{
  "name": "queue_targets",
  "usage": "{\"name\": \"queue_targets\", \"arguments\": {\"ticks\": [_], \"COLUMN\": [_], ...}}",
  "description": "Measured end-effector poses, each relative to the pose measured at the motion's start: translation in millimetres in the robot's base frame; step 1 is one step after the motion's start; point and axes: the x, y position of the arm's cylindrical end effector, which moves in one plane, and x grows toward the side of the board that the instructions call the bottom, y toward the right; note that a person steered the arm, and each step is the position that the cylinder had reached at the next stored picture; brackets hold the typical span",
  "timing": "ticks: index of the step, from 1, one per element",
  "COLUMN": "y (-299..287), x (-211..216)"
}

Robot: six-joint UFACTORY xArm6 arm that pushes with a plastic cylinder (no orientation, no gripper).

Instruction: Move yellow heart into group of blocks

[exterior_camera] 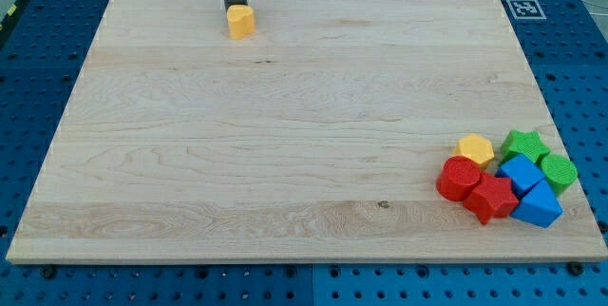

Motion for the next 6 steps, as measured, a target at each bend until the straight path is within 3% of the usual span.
{"name": "queue_targets", "arguments": {"ticks": [4,6], "y": [36.0,98.0], "x": [116.6,161.9]}}
